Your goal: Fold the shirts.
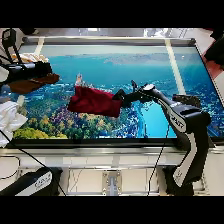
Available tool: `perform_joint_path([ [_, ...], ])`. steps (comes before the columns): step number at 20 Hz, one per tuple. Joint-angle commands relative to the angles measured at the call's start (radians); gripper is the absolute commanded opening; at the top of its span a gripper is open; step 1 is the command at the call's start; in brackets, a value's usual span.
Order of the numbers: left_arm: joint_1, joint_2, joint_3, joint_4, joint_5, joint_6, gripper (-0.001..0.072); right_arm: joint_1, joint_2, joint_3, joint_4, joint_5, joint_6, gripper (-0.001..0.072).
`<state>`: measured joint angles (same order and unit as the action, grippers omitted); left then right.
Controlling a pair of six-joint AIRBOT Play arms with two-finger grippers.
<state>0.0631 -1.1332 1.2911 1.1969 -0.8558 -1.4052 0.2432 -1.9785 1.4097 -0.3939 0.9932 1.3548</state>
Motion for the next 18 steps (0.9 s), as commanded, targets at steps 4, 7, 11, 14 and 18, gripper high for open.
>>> perform_joint_path([
  [4, 0.001, 0.001, 0.000, 0.000, -0.002, 0.000, 0.0016, 0.057, 0.014, 0.128, 0.075, 0.000, -0.015, 0.0016],
  [7, 0.001, 0.001, 0.000, 0.000, -0.002, 0.000, 0.0016, -0.002, 0.085, 0.253, -0.079, 0.002, 0.011, 0.0016],
  [11, 0.001, 0.001, 0.000, 0.000, -0.002, 0.000, 0.0016, -0.189, 0.274, 0.290, -0.387, 0.069, 0.165, 0.0016],
  [14, 0.001, 0.001, 0.000, 0.000, -0.002, 0.000, 0.0016, -0.348, 0.435, 0.290, -0.684, 0.200, 0.280, 0.0016],
  [18, 0.001, 0.000, 0.000, 0.000, -0.002, 0.000, 0.0016, -0.577, 0.634, 0.270, -0.888, 0.412, 0.304, 0.0015],
])
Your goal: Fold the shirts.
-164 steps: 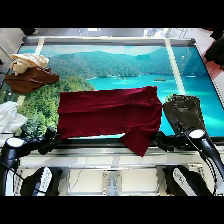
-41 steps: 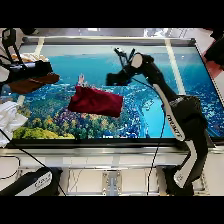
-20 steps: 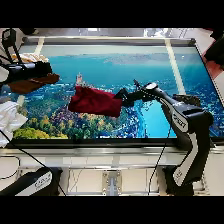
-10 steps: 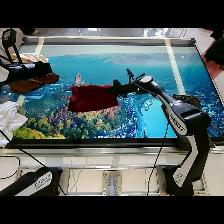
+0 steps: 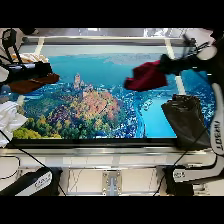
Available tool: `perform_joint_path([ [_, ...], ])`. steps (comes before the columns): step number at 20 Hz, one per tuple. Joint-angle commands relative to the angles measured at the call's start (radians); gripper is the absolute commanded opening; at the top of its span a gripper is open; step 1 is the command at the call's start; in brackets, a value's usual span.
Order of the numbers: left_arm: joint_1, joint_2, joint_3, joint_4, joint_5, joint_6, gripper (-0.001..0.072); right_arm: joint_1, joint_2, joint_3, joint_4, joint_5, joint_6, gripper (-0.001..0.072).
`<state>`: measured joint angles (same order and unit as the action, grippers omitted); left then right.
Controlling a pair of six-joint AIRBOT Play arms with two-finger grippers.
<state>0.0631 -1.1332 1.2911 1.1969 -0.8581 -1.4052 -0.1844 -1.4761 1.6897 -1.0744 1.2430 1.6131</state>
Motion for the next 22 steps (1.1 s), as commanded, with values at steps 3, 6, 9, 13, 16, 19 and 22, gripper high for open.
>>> perform_joint_path([
  [3, 0.001, 0.001, 0.000, -0.001, -0.001, -0.001, 0.0016, -0.314, 0.316, -0.177, -0.231, 0.207, 0.027, 0.0015],
  [6, 0.001, 0.001, 0.000, -0.001, -0.008, -0.001, 0.0016, -0.455, 0.556, -0.508, -0.238, 0.195, -0.014, 0.0015],
  [9, 0.001, 0.001, 0.000, -0.001, -0.034, -0.001, 0.0016, -0.578, 0.757, -0.898, -0.243, 0.173, -0.036, 0.0016],
  [13, 0.001, 0.001, 0.000, -0.001, -0.064, -0.001, 0.0016, -0.696, 0.886, -1.160, -0.322, 0.170, -0.035, 0.0298],
  [16, 0.001, 0.000, 0.000, -0.001, -0.067, 0.000, 0.0016, -0.759, 0.954, -1.043, -0.298, 0.186, -0.035, 0.0564],
  [19, 0.001, 0.000, 0.000, -0.001, -0.067, -0.001, 0.0016, -0.762, 1.008, -0.806, -0.080, 0.130, -0.036, 0.0550],
  [22, 0.001, 0.000, 0.000, -0.003, -0.067, -0.001, 0.0016, -0.762, 1.014, -0.718, 0.554, -0.003, -0.286, 0.0229],
])
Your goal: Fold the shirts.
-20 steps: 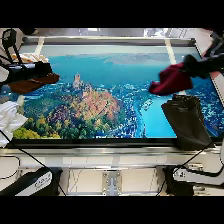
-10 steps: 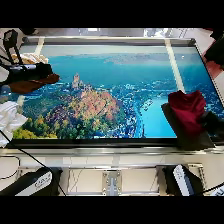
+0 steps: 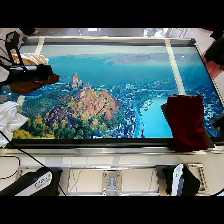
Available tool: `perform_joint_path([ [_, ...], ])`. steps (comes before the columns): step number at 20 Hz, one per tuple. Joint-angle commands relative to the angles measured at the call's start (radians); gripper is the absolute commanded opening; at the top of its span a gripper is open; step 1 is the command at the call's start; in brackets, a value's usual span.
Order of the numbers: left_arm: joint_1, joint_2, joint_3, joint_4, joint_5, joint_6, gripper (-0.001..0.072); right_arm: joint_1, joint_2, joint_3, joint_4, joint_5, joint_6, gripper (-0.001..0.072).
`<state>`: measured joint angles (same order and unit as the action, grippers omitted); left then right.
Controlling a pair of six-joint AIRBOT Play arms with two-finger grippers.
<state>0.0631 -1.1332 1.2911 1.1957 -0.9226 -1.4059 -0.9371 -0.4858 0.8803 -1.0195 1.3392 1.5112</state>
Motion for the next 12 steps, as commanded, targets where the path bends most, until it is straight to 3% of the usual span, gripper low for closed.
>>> perform_joint_path([
  [1, 0.001, 0.000, 0.000, -0.004, -0.002, 0.000, 0.0017, -0.009, 0.017, 0.092, 0.645, -0.101, -0.275, 0.0016],
  [2, 0.001, 0.000, 0.000, -0.004, -0.002, 0.000, 0.0016, -0.009, 0.011, 0.092, 0.710, -0.093, -0.309, 0.0016],
  [5, 0.001, 0.000, 0.000, -0.022, -0.002, 0.000, 0.0016, 0.033, -0.016, 0.091, 0.674, -0.037, -0.317, 0.0015],
  [12, 0.001, 0.001, 0.000, -0.082, -0.032, -0.003, 0.0016, 0.372, -0.177, 0.091, 0.645, -0.019, -0.381, 0.0017],
])
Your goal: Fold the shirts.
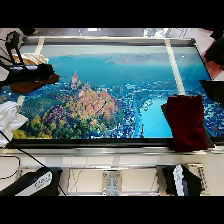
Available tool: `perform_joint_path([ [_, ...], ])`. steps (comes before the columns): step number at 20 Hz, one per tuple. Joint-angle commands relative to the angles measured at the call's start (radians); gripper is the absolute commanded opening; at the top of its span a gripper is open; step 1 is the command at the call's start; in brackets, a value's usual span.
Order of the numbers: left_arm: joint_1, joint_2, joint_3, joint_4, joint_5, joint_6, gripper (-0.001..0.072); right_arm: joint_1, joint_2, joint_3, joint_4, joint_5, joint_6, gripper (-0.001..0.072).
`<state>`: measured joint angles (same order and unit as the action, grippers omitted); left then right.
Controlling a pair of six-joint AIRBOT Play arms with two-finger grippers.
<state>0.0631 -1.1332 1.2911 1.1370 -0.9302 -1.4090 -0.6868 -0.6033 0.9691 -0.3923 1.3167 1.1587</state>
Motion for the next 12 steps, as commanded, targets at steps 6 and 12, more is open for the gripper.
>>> perform_joint_path([
  [6, 0.001, 0.001, 0.000, -0.023, -0.036, 0.000, 0.0016, 0.215, -0.114, 0.003, -0.028, 0.000, -0.028, 0.0017],
  [12, 0.001, 0.001, 0.000, -0.023, -0.036, 0.000, 0.0016, 0.215, -0.114, 0.003, -0.028, 0.000, -0.028, 0.0017],
])
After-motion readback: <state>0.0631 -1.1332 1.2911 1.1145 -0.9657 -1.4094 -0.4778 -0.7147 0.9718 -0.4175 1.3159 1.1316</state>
